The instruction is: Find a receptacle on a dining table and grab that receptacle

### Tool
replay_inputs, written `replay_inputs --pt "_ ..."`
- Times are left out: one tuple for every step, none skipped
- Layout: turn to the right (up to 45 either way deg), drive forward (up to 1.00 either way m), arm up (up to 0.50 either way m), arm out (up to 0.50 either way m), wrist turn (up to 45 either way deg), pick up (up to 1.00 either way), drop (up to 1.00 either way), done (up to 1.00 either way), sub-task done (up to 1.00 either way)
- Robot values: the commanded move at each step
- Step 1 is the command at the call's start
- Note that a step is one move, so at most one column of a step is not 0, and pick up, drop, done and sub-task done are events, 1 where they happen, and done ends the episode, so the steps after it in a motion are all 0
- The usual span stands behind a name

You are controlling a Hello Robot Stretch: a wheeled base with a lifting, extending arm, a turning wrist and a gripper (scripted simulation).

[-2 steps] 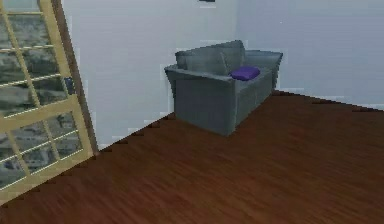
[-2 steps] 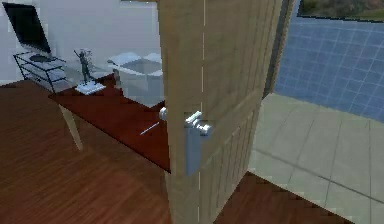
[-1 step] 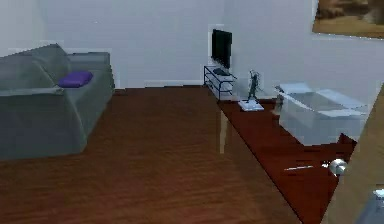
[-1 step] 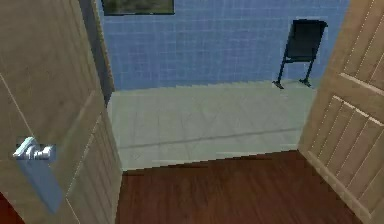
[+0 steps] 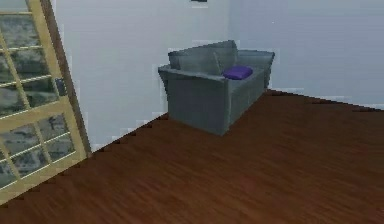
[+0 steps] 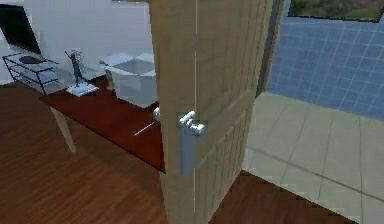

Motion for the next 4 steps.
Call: replay_inputs --pt "-45.0 0.00 0.00 0.00 0.0 0.00 0.00 0.00 0.00" --pt "-9.0 0.00 0.00 0.00 0.0 0.00 0.00 0.00 0.00" --pt "0.0 0.15 0.00 0.00 0.0 0.00 0.00 0.00 0.00" --pt "45.0 0.00 0.00 0.00 0.0 0.00 0.00 0.00 0.00"
